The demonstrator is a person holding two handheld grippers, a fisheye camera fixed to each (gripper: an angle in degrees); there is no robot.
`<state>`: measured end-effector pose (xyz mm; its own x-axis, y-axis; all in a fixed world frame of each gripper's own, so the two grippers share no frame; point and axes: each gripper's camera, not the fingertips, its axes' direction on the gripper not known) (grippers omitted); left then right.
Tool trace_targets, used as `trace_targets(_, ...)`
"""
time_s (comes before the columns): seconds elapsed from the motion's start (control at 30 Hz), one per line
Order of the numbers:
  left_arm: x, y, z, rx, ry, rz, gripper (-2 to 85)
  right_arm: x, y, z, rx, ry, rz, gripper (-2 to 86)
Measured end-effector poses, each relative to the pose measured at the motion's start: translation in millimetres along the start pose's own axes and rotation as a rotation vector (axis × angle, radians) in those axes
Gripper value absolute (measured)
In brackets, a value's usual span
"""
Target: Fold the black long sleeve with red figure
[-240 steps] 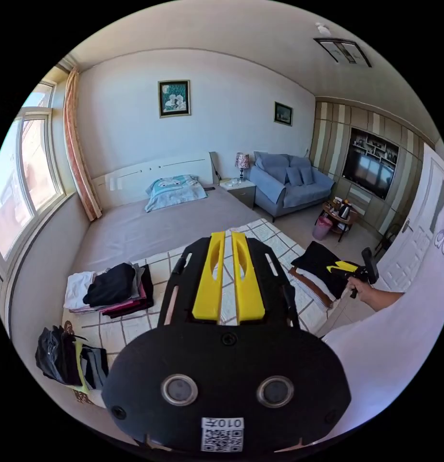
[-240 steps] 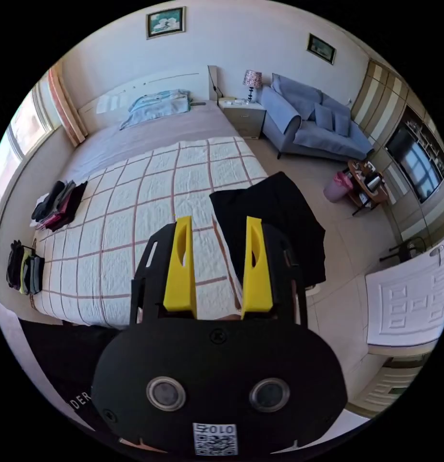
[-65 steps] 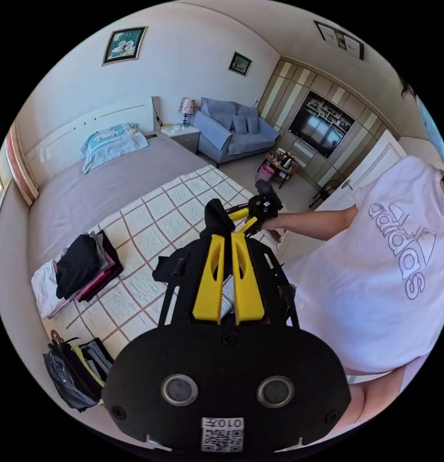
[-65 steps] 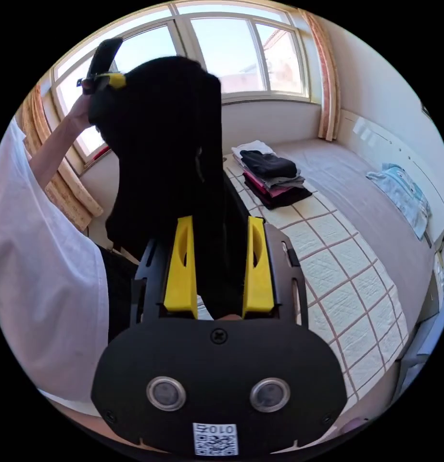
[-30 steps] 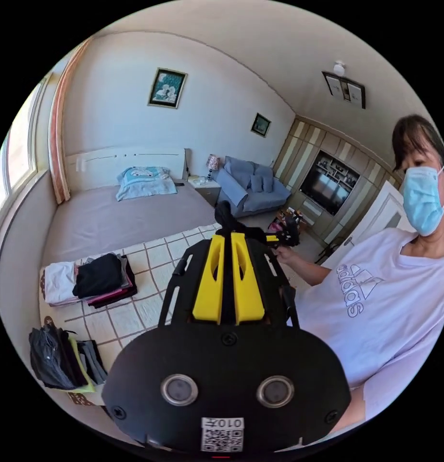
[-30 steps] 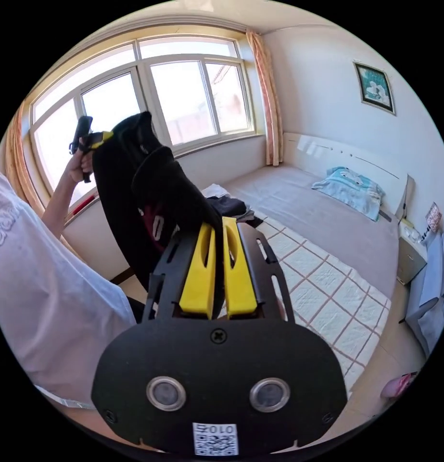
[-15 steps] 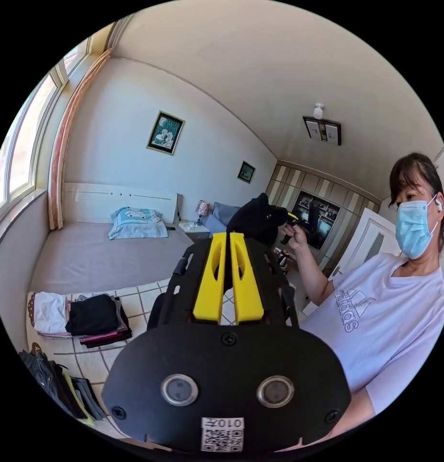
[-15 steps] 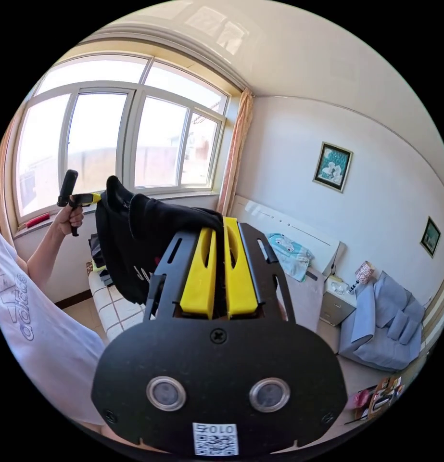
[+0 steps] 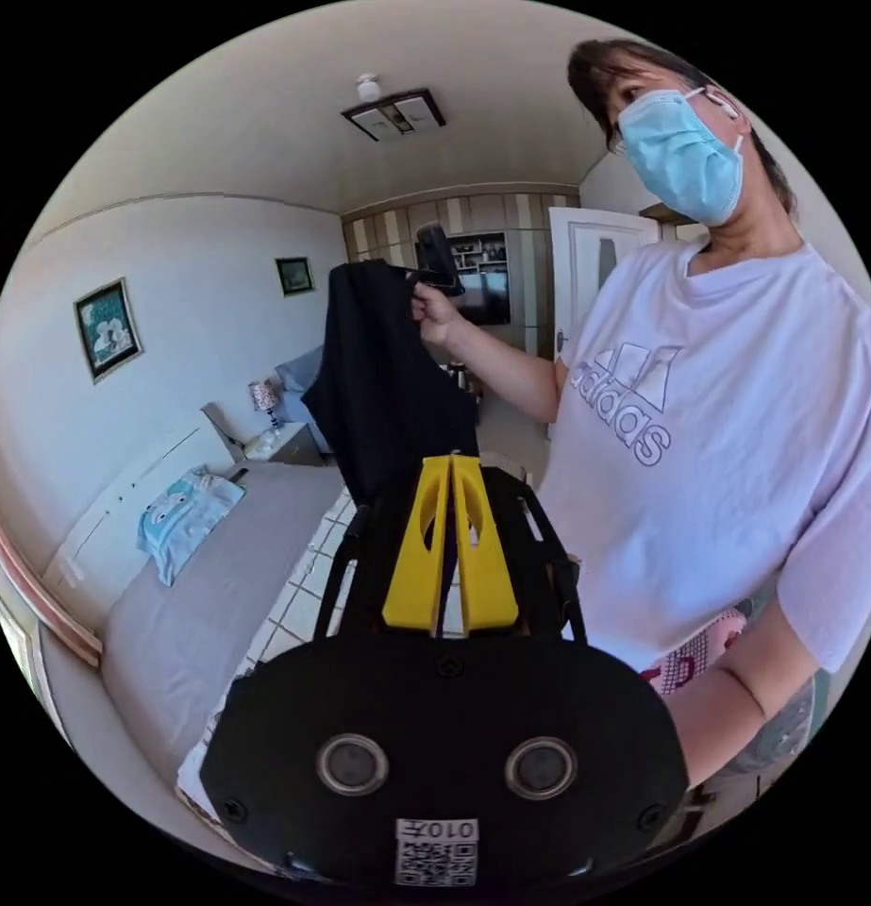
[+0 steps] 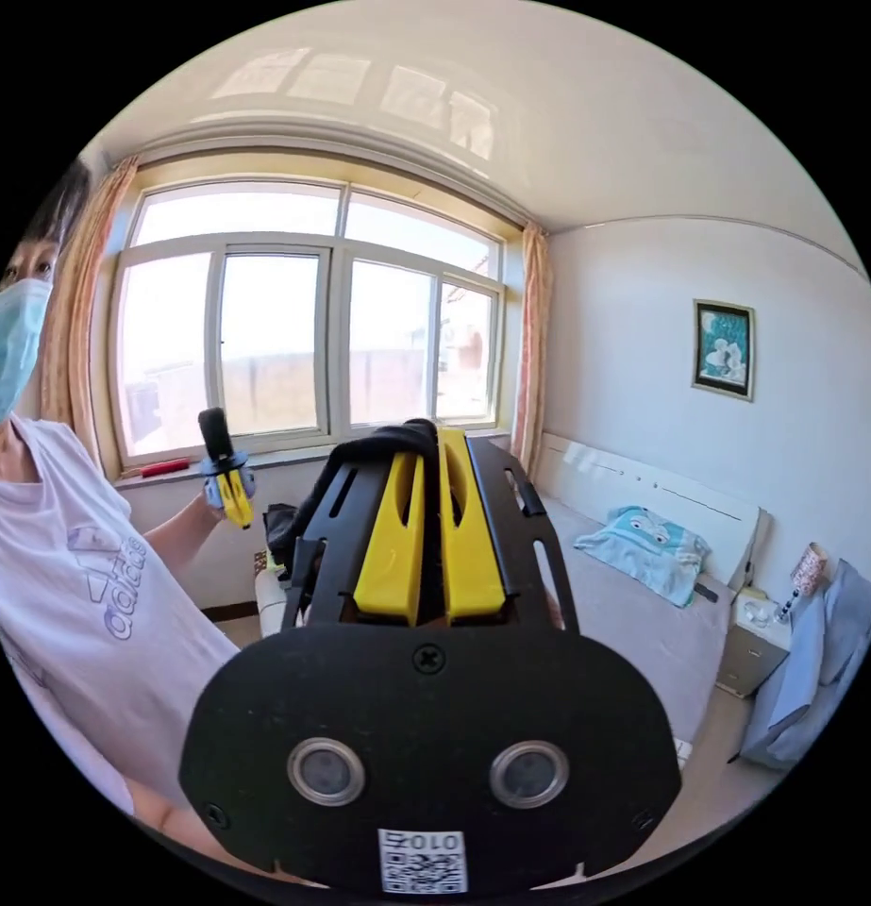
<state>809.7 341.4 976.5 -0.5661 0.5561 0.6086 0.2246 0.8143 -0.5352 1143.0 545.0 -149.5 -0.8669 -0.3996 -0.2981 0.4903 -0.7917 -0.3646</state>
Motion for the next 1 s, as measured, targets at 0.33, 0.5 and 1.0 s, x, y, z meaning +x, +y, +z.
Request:
trace_targets(0.33,-38.1,-42.6,55.3,0.060,0.013,-0.157,11.1,-122.5,-0.3,78.0,-0.213,-0.241,-0.442,2.4)
trace_targets(0.5,-53.4,-43.9,87.9,0.005,0.171,-0.197,8.1,-150.3,15.6,94.0,-0.316,-0.162,-0.560,2.6)
trace_targets(1.0,-87.0,-28.3,-9.3,0.202,-0.168,-0.443,4.6,-79.4,228.4,83.0,-0.068,-0.289,0.169,17.4)
